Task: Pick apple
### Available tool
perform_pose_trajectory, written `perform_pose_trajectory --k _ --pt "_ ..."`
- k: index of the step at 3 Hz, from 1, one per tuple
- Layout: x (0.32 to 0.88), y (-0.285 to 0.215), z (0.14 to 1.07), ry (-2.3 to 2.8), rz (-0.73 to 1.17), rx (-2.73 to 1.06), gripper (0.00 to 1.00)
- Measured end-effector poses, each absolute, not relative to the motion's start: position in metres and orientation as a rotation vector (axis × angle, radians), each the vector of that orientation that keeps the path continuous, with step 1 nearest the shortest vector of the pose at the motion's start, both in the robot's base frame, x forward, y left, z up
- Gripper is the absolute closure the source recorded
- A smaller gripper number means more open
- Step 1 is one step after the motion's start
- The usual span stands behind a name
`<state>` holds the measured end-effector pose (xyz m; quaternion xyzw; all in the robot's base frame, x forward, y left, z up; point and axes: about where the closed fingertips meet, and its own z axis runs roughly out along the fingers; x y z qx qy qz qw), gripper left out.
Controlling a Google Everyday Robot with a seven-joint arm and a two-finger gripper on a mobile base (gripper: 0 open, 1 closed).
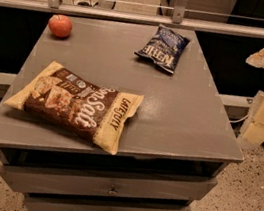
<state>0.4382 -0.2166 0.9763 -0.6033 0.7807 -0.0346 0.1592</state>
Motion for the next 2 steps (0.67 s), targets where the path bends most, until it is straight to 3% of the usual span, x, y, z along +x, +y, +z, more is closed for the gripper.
perform_pose_trajectory --k 2 --pt "0.449 -0.207 0.975 2.192 -0.049 -1.718 0.00"
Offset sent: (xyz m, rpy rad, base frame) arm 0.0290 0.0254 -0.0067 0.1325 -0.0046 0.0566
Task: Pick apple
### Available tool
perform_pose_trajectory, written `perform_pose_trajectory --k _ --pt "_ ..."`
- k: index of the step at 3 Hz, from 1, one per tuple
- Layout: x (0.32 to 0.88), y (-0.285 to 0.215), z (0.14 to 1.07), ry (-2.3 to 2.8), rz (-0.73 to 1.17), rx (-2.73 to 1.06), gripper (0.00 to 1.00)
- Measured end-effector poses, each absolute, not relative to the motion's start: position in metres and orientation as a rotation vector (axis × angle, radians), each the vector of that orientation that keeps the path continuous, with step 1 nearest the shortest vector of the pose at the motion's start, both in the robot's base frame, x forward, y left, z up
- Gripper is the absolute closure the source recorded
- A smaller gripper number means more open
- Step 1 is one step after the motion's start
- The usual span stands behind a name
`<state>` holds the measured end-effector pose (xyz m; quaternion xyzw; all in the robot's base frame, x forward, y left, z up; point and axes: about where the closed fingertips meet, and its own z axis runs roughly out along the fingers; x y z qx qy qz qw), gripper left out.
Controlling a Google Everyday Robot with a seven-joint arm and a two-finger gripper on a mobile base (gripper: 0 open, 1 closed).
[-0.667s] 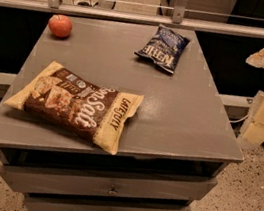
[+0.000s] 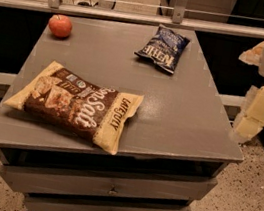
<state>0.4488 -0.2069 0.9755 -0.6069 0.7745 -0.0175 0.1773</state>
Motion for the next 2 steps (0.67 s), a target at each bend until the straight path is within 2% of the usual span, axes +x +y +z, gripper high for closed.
perform_pose_trajectory --k 1,2 --pt "0.506 -0.150 0.970 2.025 0.153 -1.710 0.00" --pt "0.553 -0.099 0.969 1.924 0.272 -1.687 0.00"
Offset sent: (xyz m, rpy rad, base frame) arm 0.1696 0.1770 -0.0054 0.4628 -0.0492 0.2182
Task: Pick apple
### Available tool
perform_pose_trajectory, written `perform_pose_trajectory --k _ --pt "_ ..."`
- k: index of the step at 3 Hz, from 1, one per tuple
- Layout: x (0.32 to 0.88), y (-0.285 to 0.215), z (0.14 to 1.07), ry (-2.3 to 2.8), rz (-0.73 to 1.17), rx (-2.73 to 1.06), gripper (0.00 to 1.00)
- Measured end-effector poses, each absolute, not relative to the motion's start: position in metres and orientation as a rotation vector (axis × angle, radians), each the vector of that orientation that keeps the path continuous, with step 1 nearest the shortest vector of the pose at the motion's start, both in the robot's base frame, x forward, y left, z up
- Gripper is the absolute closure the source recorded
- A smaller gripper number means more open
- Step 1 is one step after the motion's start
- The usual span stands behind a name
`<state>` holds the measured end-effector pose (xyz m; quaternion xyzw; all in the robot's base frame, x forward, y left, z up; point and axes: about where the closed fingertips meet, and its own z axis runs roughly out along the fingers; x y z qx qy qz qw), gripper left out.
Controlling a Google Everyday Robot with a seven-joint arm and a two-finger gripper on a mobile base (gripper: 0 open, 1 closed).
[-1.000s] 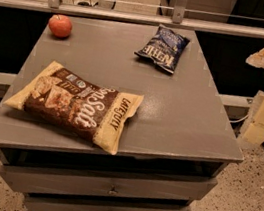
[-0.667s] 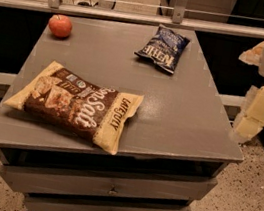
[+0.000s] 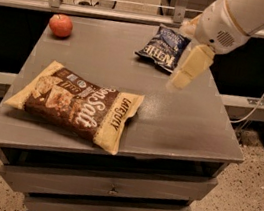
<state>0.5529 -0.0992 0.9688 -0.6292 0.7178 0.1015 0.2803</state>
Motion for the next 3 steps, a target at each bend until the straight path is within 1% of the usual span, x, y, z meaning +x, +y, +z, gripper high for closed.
perform_pose_trajectory --k 1,2,3 --pt "0.599 -0.035 0.977 1.844 0.377 -1.636 0.00" --pt "0.631 0.045 0.989 1.784 0.456 -1.570 0.00" --pt "0.631 0.045 0.989 1.784 0.456 -1.571 0.00"
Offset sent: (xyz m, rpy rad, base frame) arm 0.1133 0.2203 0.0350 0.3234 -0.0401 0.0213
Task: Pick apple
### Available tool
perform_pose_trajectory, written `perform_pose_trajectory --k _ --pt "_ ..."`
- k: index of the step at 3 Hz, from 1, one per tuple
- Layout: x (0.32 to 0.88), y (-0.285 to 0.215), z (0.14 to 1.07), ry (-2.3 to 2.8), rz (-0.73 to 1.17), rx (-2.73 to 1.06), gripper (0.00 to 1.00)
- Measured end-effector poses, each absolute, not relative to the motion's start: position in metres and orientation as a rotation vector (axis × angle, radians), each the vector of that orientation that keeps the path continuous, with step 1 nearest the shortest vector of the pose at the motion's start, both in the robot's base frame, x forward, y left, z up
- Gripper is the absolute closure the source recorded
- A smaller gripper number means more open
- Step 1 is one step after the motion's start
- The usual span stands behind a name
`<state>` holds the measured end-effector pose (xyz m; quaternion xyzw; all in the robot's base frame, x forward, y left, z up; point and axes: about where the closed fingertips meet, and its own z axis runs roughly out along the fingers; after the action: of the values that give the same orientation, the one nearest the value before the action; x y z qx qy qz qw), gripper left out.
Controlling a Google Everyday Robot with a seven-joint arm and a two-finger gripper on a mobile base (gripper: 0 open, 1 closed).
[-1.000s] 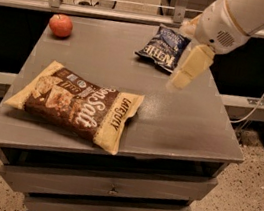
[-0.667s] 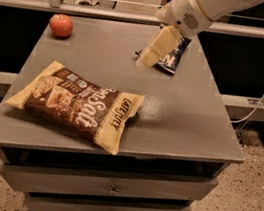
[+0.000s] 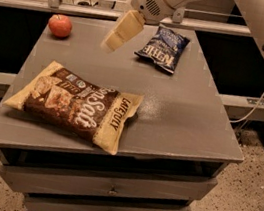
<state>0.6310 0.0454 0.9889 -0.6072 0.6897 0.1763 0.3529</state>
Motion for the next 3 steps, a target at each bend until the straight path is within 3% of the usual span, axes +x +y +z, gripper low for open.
perform_pose_trajectory --k 3 --pt "0.718 0.143 0.935 1.711 0.523 -1.493 0.00"
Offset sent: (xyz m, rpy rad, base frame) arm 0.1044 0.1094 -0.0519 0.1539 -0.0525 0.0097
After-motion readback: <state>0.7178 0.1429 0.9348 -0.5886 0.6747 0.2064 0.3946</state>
